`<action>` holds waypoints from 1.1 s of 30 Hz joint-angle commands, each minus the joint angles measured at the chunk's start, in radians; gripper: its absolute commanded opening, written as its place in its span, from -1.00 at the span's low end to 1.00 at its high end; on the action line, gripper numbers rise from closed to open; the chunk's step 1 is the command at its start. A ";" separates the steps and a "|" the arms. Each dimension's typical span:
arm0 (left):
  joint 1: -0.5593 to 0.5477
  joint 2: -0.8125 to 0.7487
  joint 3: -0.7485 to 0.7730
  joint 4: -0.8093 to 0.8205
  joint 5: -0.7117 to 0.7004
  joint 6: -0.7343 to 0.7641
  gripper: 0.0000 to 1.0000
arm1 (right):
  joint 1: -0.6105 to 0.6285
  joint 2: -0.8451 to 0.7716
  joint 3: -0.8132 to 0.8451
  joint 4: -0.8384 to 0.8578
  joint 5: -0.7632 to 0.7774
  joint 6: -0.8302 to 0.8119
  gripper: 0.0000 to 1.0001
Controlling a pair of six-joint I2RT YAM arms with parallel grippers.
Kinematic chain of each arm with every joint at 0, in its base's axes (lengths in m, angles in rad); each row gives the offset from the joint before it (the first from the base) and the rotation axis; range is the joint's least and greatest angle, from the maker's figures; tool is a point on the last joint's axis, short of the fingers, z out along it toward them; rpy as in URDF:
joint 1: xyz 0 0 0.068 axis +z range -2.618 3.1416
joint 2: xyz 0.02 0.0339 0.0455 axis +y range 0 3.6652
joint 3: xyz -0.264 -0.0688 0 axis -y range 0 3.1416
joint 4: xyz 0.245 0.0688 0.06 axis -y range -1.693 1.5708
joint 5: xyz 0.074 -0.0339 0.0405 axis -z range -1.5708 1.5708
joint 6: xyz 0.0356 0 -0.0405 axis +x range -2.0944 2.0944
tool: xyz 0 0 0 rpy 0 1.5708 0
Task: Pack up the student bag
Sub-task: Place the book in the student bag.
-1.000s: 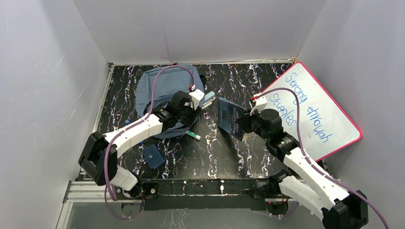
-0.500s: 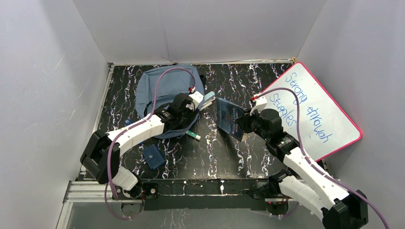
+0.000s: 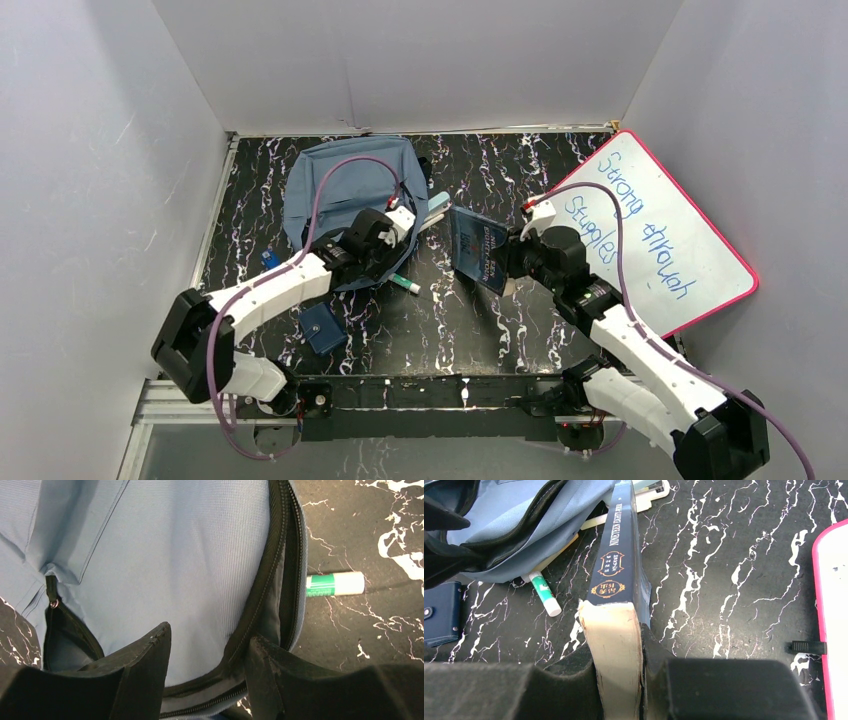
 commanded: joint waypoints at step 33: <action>-0.002 0.116 0.460 -0.019 -0.254 0.150 -1.00 | 0.000 -0.098 0.114 0.079 0.039 0.673 -1.00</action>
